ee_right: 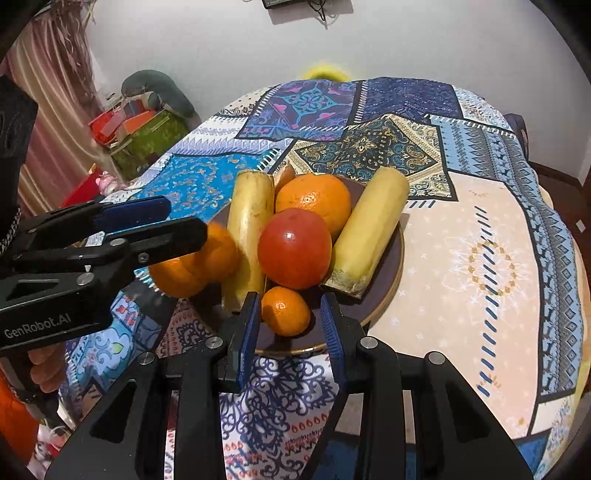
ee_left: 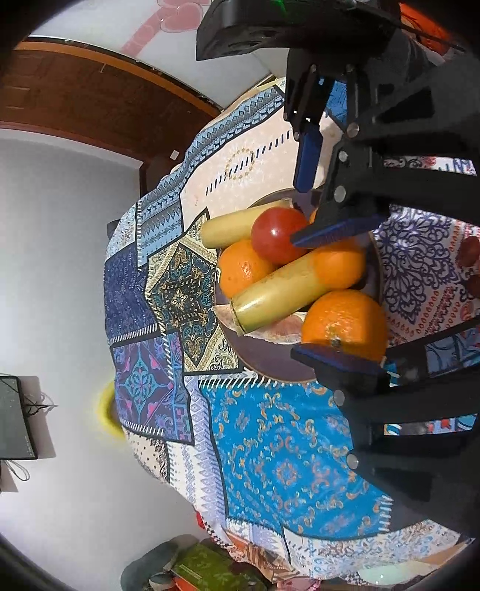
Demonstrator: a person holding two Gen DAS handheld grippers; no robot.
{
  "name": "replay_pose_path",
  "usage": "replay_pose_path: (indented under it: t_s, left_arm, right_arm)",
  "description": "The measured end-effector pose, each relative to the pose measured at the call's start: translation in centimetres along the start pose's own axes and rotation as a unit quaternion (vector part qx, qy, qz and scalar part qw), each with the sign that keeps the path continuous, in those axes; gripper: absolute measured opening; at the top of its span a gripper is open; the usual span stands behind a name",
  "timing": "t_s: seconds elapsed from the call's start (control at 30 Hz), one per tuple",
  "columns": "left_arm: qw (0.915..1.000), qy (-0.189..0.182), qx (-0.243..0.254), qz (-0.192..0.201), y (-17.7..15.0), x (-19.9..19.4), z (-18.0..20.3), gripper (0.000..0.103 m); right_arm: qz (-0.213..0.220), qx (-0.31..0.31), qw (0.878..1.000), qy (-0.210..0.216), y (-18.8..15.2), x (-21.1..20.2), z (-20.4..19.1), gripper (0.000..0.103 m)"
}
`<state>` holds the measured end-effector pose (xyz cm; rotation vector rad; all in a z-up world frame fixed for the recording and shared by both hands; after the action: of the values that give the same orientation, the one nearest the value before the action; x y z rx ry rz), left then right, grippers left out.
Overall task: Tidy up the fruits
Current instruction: 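Lower both small oranges onto the purple plate and open both tools, then place a third small orange on the plate with the right tool while the left tool reaches the dates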
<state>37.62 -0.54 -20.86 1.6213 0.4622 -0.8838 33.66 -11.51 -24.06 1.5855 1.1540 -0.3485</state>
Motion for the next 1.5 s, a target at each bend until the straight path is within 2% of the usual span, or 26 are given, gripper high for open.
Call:
replay_pose_path:
  t_s: [0.27, 0.53, 0.77, 1.07, 1.1, 1.37, 1.5]
  left_arm:
    - [0.9999, 0.009, -0.006, -0.003, -1.7, -2.7, -0.3, 0.054]
    - [0.9992, 0.019, -0.025, -0.025, -5.9, -4.2, -1.3, 0.056]
    - [0.9973, 0.014, -0.049, -0.054, -10.1, -3.7, -2.5, 0.056]
    - [0.9953, 0.008, -0.056, -0.078, -13.2, -2.3, -3.3, 0.056]
    - [0.9952, 0.005, -0.058, -0.079, -13.3, -2.2, -3.2, 0.056]
    - [0.9955, -0.013, -0.046, -0.081, -13.4, -2.0, -1.4, 0.056]
    - [0.9955, -0.022, -0.044, -0.081, -13.5, -2.1, -0.6, 0.056]
  right_arm:
    - [0.014, -0.013, 1.0, -0.009, -0.6, -2.6, -1.3, 0.034]
    - [0.003, -0.034, 0.999, -0.003, -2.6, -3.8, -3.2, 0.036]
    - [-0.035, -0.05, 0.998, 0.003, -4.6, -0.9, -4.7, 0.039]
    - [-0.077, -0.048, 0.996, 0.009, -5.3, 3.0, -5.3, 0.038]
    - [-0.078, -0.049, 0.996, 0.006, -5.5, 3.2, -5.3, 0.035]
    - [-0.059, -0.031, 0.998, 0.004, -5.6, 0.8, -3.3, 0.035]
    - [-0.031, -0.022, 0.999, -0.026, -4.6, -1.0, -1.3, 0.035]
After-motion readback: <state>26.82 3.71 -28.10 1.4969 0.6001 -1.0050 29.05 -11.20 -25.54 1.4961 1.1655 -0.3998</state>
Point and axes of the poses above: each gripper's, at about its wrist camera, not at the fingertips, and x roughly the way its jaws point, z to its right, y to its top, the point moved 4 cm from there along x, roughly the way its jaws point, and after that the axes turned 7 degrees about x, right-handed, at the moved point
